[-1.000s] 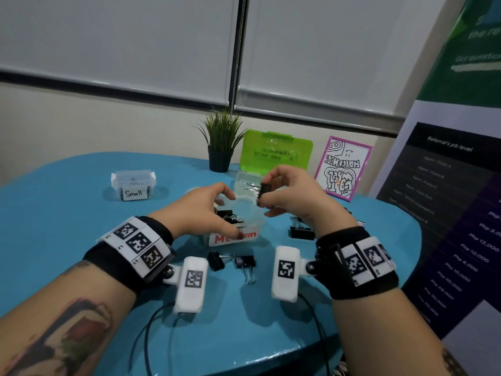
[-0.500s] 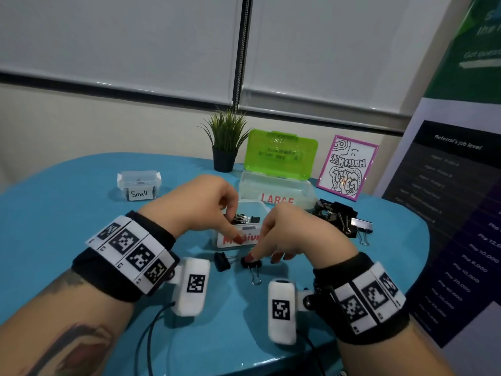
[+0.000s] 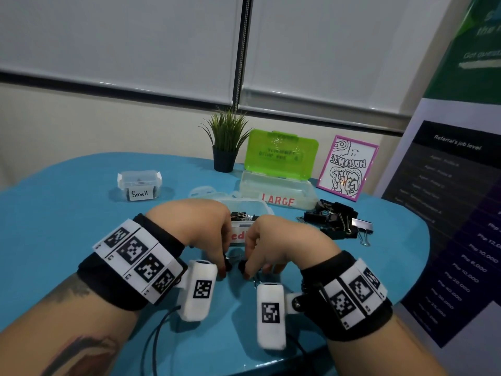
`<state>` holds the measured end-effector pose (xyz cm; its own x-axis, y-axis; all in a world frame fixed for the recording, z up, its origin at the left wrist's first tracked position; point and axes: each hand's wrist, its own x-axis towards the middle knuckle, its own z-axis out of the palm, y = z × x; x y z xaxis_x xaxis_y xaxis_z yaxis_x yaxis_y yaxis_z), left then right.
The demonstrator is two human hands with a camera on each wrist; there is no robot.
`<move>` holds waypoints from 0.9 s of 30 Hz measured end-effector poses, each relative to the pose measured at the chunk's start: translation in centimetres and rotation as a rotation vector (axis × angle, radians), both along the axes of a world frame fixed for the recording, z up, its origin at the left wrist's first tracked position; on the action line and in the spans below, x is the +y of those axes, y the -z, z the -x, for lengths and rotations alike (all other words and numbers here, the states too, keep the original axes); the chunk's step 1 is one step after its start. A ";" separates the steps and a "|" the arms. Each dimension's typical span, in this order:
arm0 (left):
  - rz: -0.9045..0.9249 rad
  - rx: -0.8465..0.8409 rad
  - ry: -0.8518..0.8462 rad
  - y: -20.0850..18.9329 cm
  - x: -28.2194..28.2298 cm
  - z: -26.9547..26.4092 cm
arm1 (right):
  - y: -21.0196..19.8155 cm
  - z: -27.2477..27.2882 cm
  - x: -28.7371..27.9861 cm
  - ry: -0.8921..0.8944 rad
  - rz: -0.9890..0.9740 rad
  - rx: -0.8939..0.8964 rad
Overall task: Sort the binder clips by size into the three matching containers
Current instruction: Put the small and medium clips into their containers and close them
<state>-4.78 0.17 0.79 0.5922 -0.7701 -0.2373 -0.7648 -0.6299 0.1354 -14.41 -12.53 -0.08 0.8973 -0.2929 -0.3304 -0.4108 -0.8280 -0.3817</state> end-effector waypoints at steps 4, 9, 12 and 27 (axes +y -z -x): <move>0.014 0.041 -0.047 0.5 -0.1 -0.4 | 0.2 0.1 -0.3 -0.033 -0.039 -0.062; 0.033 0.066 -0.059 0.9 0.0 -0.5 | -0.6 0.1 -1.9 -0.004 -0.151 -0.165; 0.044 0.203 0.026 0.1 0.5 -0.4 | -0.5 0.1 -2.0 -0.007 -0.124 -0.102; 0.760 0.292 -0.140 0.9 0.7 -4.0 | 0.5 -0.1 -1.3 -0.084 -0.040 -0.009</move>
<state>-0.80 0.85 -0.15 0.6898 -0.7062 0.1595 -0.5539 -0.3730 0.7444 -14.34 -13.79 -0.55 0.9210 -0.2027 -0.3326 -0.3368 -0.8433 -0.4187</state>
